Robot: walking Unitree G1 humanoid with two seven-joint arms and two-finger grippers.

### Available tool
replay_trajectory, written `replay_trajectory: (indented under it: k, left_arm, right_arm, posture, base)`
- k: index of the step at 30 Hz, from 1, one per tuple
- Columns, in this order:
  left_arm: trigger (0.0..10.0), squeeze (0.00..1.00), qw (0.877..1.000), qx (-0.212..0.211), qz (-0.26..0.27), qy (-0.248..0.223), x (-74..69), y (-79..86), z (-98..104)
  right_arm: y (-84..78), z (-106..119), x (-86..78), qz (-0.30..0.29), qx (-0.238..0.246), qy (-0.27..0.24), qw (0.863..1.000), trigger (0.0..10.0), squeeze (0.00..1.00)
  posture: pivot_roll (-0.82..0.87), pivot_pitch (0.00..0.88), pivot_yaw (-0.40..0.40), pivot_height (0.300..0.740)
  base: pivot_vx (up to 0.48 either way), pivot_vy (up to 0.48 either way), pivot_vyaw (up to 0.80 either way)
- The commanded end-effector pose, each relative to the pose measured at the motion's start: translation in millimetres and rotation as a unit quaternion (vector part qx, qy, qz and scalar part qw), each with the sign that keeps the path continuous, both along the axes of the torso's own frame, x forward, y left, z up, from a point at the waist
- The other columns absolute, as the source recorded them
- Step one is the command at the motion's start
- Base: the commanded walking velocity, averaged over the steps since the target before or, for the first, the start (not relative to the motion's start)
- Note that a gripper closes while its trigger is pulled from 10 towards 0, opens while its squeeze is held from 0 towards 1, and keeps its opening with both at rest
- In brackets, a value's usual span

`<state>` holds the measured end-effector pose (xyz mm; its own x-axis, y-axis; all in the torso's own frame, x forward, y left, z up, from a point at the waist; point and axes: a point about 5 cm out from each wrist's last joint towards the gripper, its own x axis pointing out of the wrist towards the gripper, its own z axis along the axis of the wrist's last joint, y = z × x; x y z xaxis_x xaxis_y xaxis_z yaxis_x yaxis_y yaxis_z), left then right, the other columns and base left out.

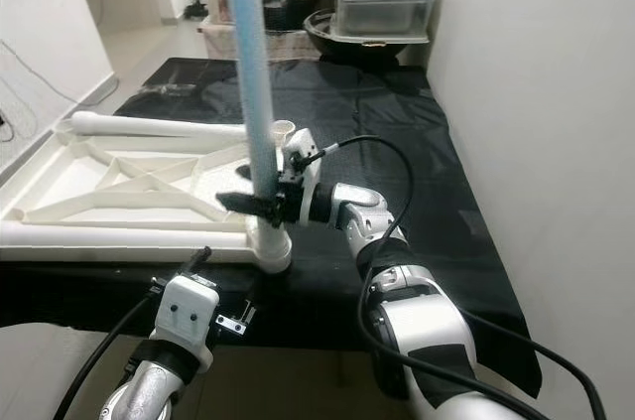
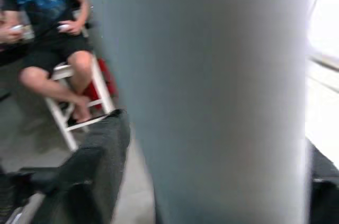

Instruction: Building children table

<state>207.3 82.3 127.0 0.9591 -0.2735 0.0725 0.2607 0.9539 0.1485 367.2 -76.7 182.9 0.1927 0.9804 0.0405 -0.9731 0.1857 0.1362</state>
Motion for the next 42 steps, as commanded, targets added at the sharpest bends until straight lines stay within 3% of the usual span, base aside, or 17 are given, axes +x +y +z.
replay_trajectory:
  k: [1, 10, 13, 14, 18, 20, 21, 22, 23, 25, 28, 32, 34, 37, 38, 41, 42]
  left_arm:
    - [10.0, 0.0, 1.0, 0.004, 0.001, 0.006, 0.2, 0.6, -4]
    - [10.0, 0.0, 1.0, 0.005, 0.0, 0.006, 0.5, 0.7, -3]
    - [10.0, 0.0, 1.0, 0.004, 0.002, 0.006, 0.6, 1.0, -3]
    - [10.0, 0.0, 1.0, 0.004, 0.002, 0.007, 0.6, 0.8, -4]
    - [10.0, 0.0, 1.0, 0.004, 0.0, 0.007, 0.5, 0.5, -4]
    - [10.0, 0.0, 1.0, 0.004, -0.001, 0.007, 0.3, 0.0, -4]
    - [10.0, 0.0, 1.0, 0.004, -0.001, 0.007, 0.3, 0.0, -4]
    - [10.0, 0.0, 1.0, 0.004, -0.001, 0.008, 0.3, -0.2, -4]
    - [10.0, 0.0, 1.0, 0.004, -0.001, 0.008, 0.3, -0.2, -4]
    - [10.0, 0.0, 1.0, 0.003, -0.003, 0.008, 0.4, -0.5, -4]
    - [10.0, 0.0, 1.0, 0.004, -0.003, 0.008, 0.6, -0.5, -4]
    - [10.0, 0.0, 1.0, 0.004, -0.003, 0.008, 0.8, -0.4, -4]
    - [10.0, 0.0, 1.0, 0.004, -0.003, 0.008, 0.8, -0.3, -4]
    - [10.0, 0.0, 1.0, 0.004, -0.003, 0.007, 1.1, -1.2, -3]
    - [10.0, 0.0, 1.0, 0.004, -0.003, 0.007, 1.2, -1.5, -3]
    - [10.0, 0.0, 1.0, 0.003, -0.003, 0.007, 1.3, -1.6, -3]
    - [10.0, 0.0, 1.0, 0.003, -0.004, 0.007, 1.0, -1.6, -3]
  right_arm:
    - [10.1, 4, -1.7, 0.03, -0.003, 0.001, 1.0, 0.0, 0.0]
    - [13.8, 6, 13.0, -0.115, -0.005, -0.013, 0.993, 0.0, 0.0]
    - [4.0, 5, 26.5, -0.26, -0.02, -0.003, 0.965, 0.0, 0.0]
    - [-10.9, 2, 35.8, -0.387, -0.035, 0.012, 0.921, 0.0, 0.0]
    - [-30.6, -3, 40.8, -0.5, -0.052, 0.028, 0.864, 0.0, 0.0]
    - [-55.4, -10, 41.5, -0.616, -0.067, 0.035, 0.784, 0.0, 0.0]
    - [-55.4, -10, 41.5, -0.616, -0.067, 0.035, 0.784, 0.0, 0.0]
    - [-66.7, -14, 39.7, -0.669, -0.064, 0.047, 0.739, 0.0, 0.0]
    - [-66.7, -14, 39.7, -0.669, -0.064, 0.047, 0.739, 0.0, 0.0]
    - [-78.9, -21, 35.1, -0.741, -0.053, 0.069, 0.666, 0.0, 0.0]
    - [-76.8, -22, 33.1, -0.771, -0.046, 0.081, 0.63, 0.0, 0.0]
    - [-69.2, -20, 33.0, -0.78, -0.038, 0.09, 0.619, 0.0, 0.0]
    - [-56.6, -14, 34.7, -0.764, -0.022, 0.084, 0.64, 10.0, 0.0]
    - [-46.3, -8, 36.0, -0.741, -0.008, 0.063, 0.669, 10.0, 0.08]
    - [-42.8, -5, 36.2, -0.732, -0.001, 0.05, 0.679, 10.0, 1.0]
    - [-40.8, -3, 36.2, -0.728, 0.005, 0.043, 0.685, 10.0, 1.0]
    - [-37.2, 2, 37.2, -0.706, 0.025, 0.034, 0.707, 10.0, 0.0]
  posture:
    - [0.07, 0.0, -0.009, 0.74]
    - [0.07, 0.0, -0.005, 0.74]
    - [0.08, 0.0, -0.006, 0.74]
    - [0.08, 0.0, -0.006, 0.74]
    - [0.07, 0.0, -0.005, 0.74]
    - [0.06, 0.0, 0.004, 0.74]
    - [0.06, 0.0, 0.004, 0.74]
    - [0.06, 0.0, 0.004, 0.74]
    - [0.06, 0.0, 0.004, 0.74]
    - [0.06, 0.0, 0.004, 0.74]
    - [0.06, 0.0, 0.004, 0.74]
    - [0.06, 0.0, 0.004, 0.74]
    - [0.06, 0.0, 0.004, 0.74]
    - [0.04, 0.0, -0.004, 0.74]
    - [0.04, 0.0, -0.004, 0.74]
    - [0.04, 0.0, -0.004, 0.74]
    - [0.03, 0.0, 0.004, 0.74]
  base:
    - [0.0, 0.0, 0.0]
    - [0.0, 0.0, 0.0]
    - [0.0, 0.0, 0.0]
    - [0.0, 0.0, 0.0]
    - [0.0, 0.0, 0.0]
    - [0.0, 0.0, 0.0]
    - [0.0, 0.0, 0.0]
    - [0.0, 0.0, 0.0]
    - [0.0, 0.0, 0.0]
    - [0.0, 0.0, 0.0]
    - [0.0, 0.0, 0.0]
    - [0.0, 0.0, 0.0]
    - [0.0, 0.0, 0.0]
    - [0.0, 0.0, 0.0]
    - [0.0, 0.0, 0.0]
    - [0.0, 0.0, 0.0]
    - [0.0, 0.0, 0.0]
